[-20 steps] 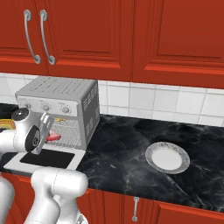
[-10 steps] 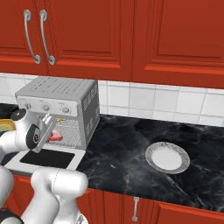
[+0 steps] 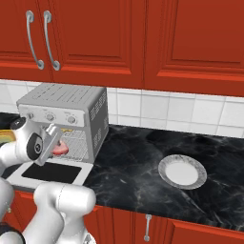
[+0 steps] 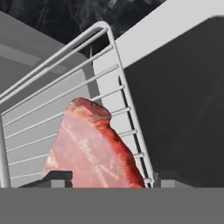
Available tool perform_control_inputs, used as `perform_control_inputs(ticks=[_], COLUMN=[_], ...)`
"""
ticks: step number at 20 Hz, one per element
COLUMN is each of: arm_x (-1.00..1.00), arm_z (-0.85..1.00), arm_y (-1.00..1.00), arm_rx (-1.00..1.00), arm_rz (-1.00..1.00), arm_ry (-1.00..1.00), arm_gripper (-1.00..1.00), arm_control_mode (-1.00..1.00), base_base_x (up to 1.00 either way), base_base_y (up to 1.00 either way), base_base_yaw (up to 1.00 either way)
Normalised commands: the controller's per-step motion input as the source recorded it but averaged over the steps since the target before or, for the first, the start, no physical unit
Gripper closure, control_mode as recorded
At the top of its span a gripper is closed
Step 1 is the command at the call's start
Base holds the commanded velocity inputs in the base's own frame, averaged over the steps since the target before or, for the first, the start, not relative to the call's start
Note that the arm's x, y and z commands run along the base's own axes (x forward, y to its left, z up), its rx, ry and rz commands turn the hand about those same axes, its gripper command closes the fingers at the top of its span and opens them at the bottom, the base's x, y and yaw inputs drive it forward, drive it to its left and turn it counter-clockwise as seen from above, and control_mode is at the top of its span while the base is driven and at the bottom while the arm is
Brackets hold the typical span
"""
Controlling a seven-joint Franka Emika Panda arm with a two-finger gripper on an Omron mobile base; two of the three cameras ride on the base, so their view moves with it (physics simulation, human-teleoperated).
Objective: Open the toaster oven door. Place the bread on the top rack in the toaster oven and place the steak on the bottom rack.
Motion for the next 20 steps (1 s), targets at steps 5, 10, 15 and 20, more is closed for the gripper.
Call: perform_control_inputs(ticks=[5,10,15,20], arm_x=[-0.57,-0.73,-0.34,0.04], arm_z=[0.31,0.25,-0.08,-0.28], arm_y=[0.07,0.04,0.09,0.09], arm_rx=[0.00,0.00,-0.05,-0.03], arm_rz=[-0.09,-0.02,0.00,0.00], arm_ry=[0.01,0.10,0.17,0.15], arm_gripper=[-1.00,-1.00,-1.00,-1.00], arm_control_mode=[-1.00,-1.00,-1.00,-1.00], base_base_x=[0.00,0.00,0.00,0.00], base_base_y=[0.00,0.00,0.00,0.00], base_base_yaw=[0.00,0.00,0.00,0.00])
